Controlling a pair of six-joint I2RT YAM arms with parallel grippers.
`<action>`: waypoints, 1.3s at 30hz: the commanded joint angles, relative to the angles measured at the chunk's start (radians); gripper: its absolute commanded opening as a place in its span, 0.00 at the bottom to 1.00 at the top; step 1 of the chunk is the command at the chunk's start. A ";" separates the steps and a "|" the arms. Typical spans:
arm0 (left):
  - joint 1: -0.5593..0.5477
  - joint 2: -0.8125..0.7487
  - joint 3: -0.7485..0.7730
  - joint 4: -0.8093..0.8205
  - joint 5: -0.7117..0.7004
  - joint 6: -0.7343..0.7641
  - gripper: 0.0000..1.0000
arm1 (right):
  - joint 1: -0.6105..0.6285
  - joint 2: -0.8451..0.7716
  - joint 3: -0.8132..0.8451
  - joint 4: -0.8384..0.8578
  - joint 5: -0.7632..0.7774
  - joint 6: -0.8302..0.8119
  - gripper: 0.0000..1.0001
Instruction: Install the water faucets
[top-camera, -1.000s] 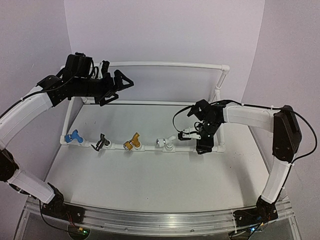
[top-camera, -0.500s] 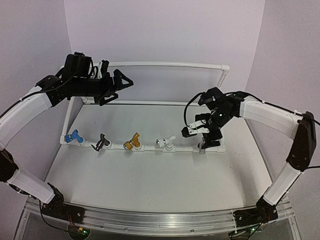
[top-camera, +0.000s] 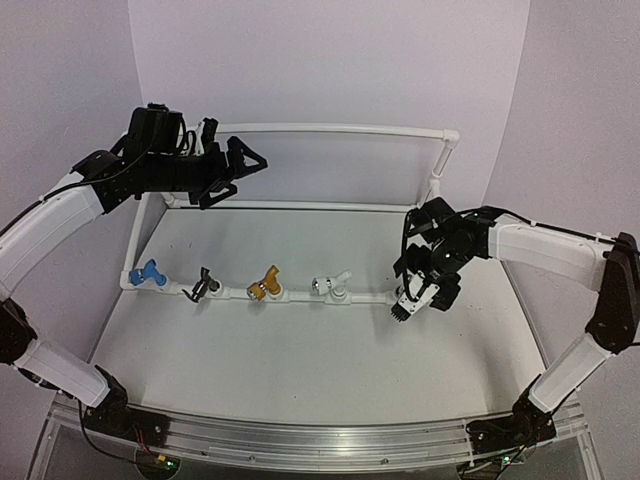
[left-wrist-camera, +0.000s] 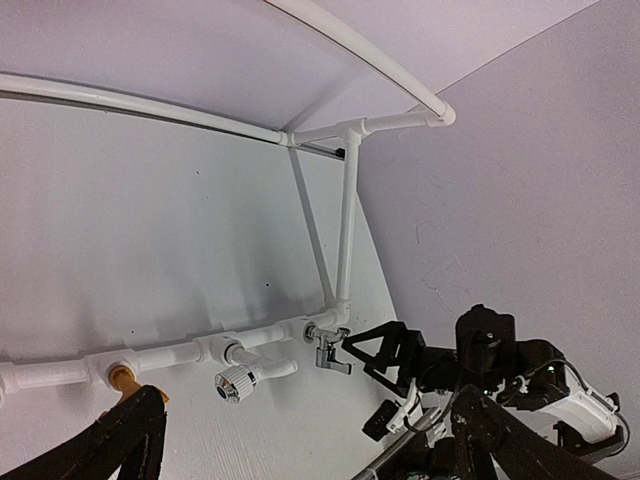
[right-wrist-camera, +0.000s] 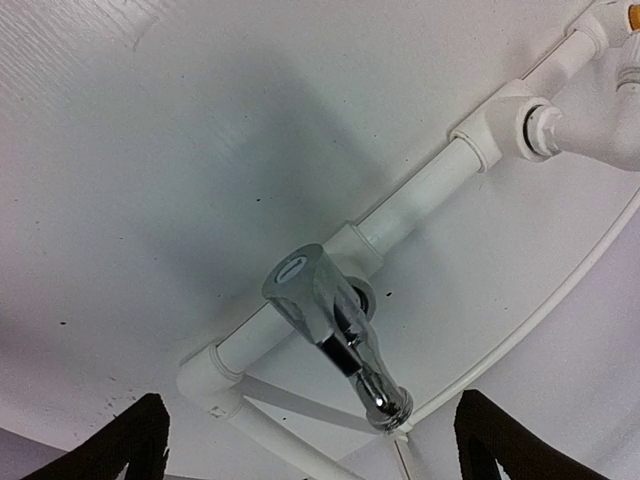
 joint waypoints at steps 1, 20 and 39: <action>0.005 -0.019 0.010 0.043 -0.012 -0.004 0.99 | 0.006 0.063 0.008 0.112 0.042 -0.052 0.94; 0.005 -0.015 0.021 0.034 -0.016 0.000 0.99 | 0.018 0.196 0.052 0.137 0.047 0.309 0.52; 0.005 0.008 0.047 0.025 0.001 0.005 0.98 | 0.017 0.286 0.194 0.091 0.056 0.918 0.48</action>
